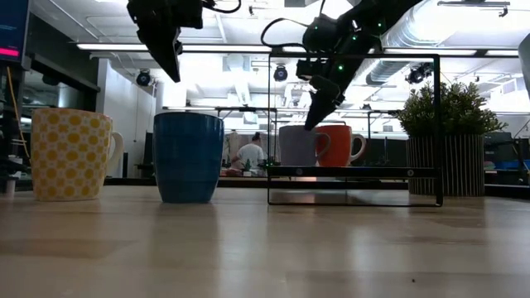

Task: Place coffee mugs
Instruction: Put the light blue mug on the shelf to the left side of the orange mug

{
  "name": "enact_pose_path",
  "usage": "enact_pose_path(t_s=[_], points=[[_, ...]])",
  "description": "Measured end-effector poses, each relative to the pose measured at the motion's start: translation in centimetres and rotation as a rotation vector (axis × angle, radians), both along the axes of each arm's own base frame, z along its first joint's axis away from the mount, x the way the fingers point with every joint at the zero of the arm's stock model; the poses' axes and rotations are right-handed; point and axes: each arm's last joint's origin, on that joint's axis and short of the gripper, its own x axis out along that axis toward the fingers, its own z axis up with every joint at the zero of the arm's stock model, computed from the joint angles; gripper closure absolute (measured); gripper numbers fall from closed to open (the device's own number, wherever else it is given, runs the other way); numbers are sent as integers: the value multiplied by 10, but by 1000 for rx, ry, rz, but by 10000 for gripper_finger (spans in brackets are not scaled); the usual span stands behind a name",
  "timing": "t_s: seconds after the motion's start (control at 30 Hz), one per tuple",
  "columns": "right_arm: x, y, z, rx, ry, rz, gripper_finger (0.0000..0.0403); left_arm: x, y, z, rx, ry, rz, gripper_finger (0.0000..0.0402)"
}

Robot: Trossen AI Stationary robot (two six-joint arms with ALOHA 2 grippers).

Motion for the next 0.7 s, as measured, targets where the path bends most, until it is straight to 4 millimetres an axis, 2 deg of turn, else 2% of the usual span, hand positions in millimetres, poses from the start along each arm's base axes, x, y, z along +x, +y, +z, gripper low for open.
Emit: enact_pose_path(t_s=[0.7], points=[[5, -15, 11, -41, -160, -28, 289, 0, 0, 0, 0, 1, -1, 321]])
